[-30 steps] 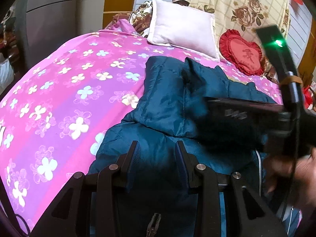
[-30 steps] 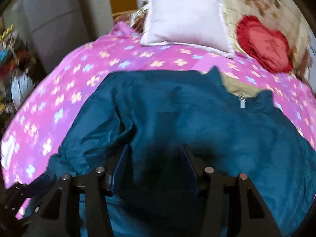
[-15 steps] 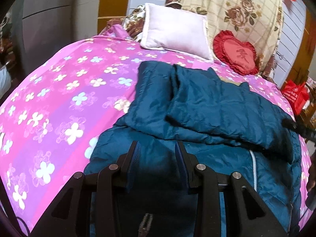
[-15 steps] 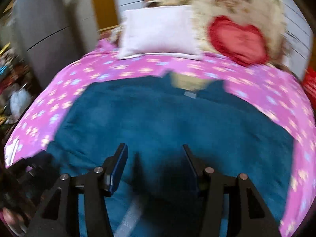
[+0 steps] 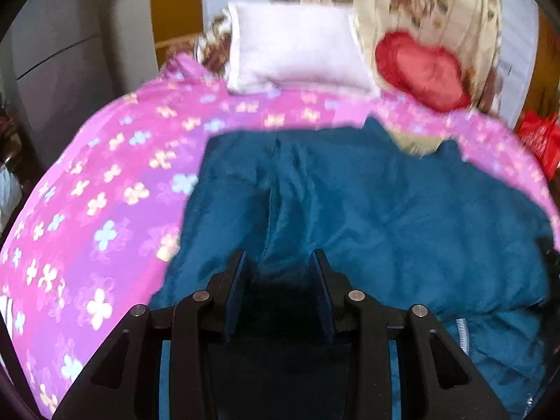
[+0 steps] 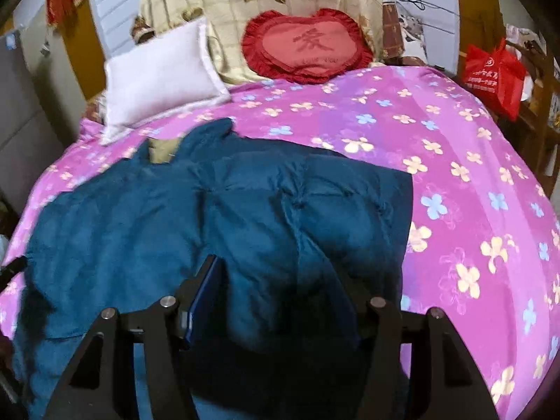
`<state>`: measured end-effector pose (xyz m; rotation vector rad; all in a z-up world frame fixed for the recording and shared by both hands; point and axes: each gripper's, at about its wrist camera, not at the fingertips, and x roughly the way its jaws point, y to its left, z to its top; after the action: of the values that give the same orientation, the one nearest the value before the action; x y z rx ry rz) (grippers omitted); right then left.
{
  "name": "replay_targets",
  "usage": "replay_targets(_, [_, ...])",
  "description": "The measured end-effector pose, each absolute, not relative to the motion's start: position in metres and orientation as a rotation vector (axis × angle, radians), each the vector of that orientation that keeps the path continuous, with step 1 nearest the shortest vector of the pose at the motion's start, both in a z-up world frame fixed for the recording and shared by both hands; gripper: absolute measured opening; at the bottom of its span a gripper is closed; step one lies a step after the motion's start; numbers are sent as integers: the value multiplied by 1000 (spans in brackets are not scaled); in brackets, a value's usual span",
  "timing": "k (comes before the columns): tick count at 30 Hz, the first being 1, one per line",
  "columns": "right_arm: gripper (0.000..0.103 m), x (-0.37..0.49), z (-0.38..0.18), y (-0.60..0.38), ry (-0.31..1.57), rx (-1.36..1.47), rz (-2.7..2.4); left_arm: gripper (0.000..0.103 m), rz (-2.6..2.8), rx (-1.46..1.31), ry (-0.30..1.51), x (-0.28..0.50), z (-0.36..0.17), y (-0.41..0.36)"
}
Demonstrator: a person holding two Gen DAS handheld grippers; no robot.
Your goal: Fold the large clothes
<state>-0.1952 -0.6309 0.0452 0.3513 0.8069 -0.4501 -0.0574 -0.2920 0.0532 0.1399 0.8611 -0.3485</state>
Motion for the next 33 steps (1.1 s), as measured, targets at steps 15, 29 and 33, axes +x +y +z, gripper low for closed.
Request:
replay_targets(15, [61, -191, 74, -608, 747, 251, -453, 17, -358, 106, 866, -56, 35, -296])
replay_targets(29, [61, -162, 47, -634, 831, 362, -487, 22, -365, 123, 857, -56, 31, -299])
replay_targets(33, [61, -193, 65, -614, 791, 310, -441, 22, -361, 130, 855, -57, 30, -299])
